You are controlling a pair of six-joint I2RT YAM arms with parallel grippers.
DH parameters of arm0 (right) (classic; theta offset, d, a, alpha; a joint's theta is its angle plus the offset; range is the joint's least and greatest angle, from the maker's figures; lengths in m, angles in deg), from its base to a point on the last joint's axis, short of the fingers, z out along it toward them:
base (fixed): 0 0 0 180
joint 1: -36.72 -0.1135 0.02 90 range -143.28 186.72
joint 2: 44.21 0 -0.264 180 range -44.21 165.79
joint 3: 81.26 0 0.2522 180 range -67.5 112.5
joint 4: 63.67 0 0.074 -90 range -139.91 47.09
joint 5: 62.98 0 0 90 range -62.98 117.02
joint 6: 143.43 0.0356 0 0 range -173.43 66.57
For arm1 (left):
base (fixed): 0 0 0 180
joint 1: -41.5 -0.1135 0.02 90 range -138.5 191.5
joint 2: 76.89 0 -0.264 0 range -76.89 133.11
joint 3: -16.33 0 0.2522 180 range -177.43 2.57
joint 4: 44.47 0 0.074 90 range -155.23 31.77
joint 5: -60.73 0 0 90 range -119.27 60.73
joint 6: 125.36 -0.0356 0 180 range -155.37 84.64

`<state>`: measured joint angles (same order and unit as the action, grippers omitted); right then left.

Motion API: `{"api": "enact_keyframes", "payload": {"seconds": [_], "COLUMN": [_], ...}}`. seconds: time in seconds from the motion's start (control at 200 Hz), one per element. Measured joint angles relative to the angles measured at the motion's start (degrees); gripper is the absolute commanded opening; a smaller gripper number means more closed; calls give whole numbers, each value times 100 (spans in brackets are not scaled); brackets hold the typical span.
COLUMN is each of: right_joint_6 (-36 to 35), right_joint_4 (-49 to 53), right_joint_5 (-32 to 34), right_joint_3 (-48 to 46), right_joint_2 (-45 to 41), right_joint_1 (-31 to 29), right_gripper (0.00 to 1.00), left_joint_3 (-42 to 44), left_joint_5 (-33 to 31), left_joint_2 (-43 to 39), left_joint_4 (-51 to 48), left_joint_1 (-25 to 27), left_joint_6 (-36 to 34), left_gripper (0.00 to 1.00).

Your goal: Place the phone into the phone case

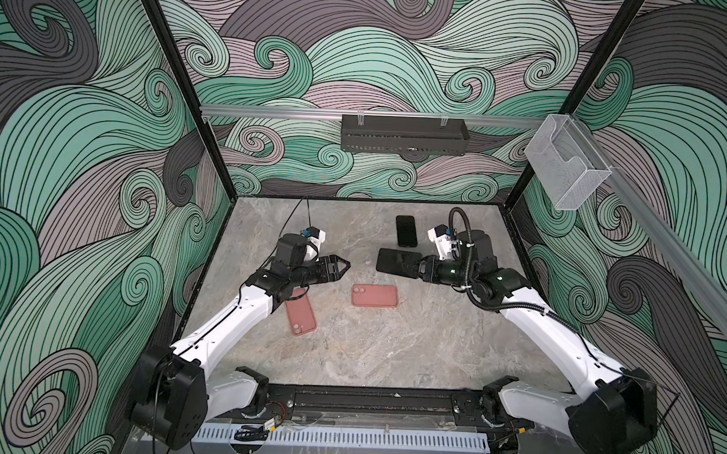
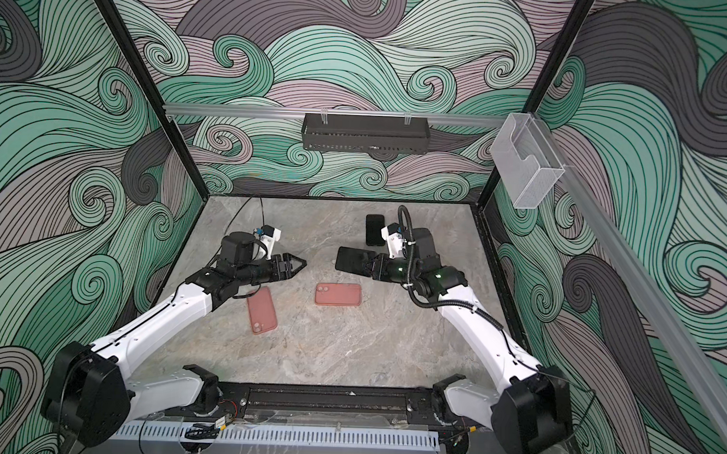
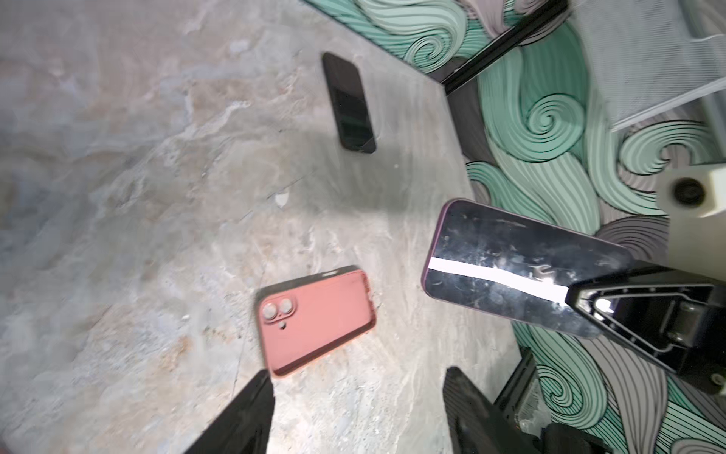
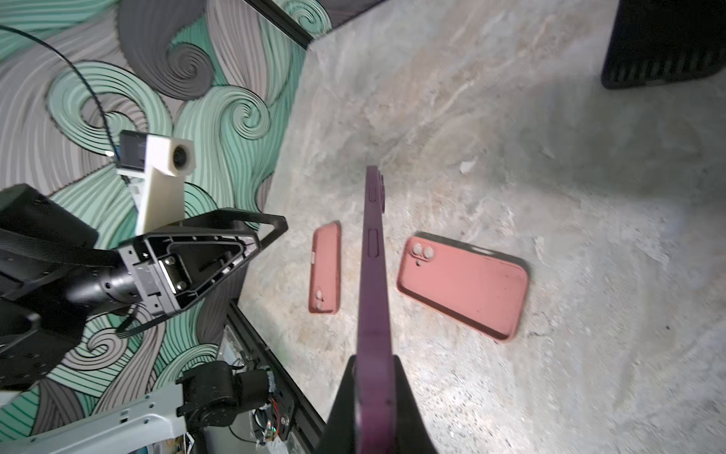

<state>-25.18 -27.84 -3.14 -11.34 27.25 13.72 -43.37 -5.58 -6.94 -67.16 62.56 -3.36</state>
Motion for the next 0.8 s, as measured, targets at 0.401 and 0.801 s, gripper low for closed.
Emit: {"api": "enact_keyframes", "payload": {"seconds": [0.401, 0.801], "right_joint_6": [-184, -31], "right_joint_4": [496, 101], "right_joint_5": [-782, -1283], "right_joint_3": [120, 133], "right_joint_2": [1362, 2037], "right_joint_1": [42, 48], "right_gripper": [0, 0], "left_joint_3": [28, 28], "left_joint_5": [-221, 9], "left_joint_2": [1309, 2214], "left_joint_4": [17, 297], "left_joint_1": [170, 341], "left_joint_6": [-24, 103], "left_gripper": [50, 43]}}
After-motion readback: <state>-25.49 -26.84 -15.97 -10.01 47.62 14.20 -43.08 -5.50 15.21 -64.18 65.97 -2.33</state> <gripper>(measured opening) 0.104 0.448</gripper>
